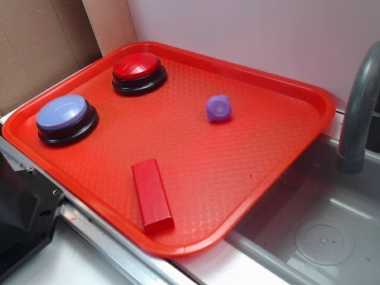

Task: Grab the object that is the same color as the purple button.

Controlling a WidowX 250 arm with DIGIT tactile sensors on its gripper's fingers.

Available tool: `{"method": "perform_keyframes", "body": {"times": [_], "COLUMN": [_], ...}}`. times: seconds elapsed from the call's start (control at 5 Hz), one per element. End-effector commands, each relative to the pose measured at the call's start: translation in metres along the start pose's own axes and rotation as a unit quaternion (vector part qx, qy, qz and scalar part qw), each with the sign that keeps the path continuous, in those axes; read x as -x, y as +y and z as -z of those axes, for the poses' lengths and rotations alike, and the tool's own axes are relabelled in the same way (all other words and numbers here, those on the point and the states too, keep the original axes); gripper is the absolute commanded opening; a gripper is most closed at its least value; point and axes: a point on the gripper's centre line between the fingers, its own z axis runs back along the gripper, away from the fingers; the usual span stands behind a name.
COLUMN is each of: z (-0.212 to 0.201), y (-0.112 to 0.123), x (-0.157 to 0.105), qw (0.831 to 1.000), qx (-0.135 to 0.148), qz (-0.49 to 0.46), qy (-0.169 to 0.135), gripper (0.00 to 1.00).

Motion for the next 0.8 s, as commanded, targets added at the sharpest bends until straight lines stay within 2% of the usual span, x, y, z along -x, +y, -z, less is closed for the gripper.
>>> {"method": "perform_keyframes", "body": {"times": [0.0, 0.2, 0.4, 0.6], "z": [0.000, 0.044, 0.078, 0.097], "y": [0.000, -0.046, -0.100, -0.120], "x": [0.000, -0.044, -0.084, -0.133], "qw": [1.000, 0.996, 0.987, 0.984], "qx": [0.000, 0.028, 0.023, -0.049], "qz": [0.000, 0.080, 0.161, 0.170], "qy": [0.000, 0.026, -0.015, -0.034], "gripper": [1.00, 1.00, 1.00, 1.00]}}
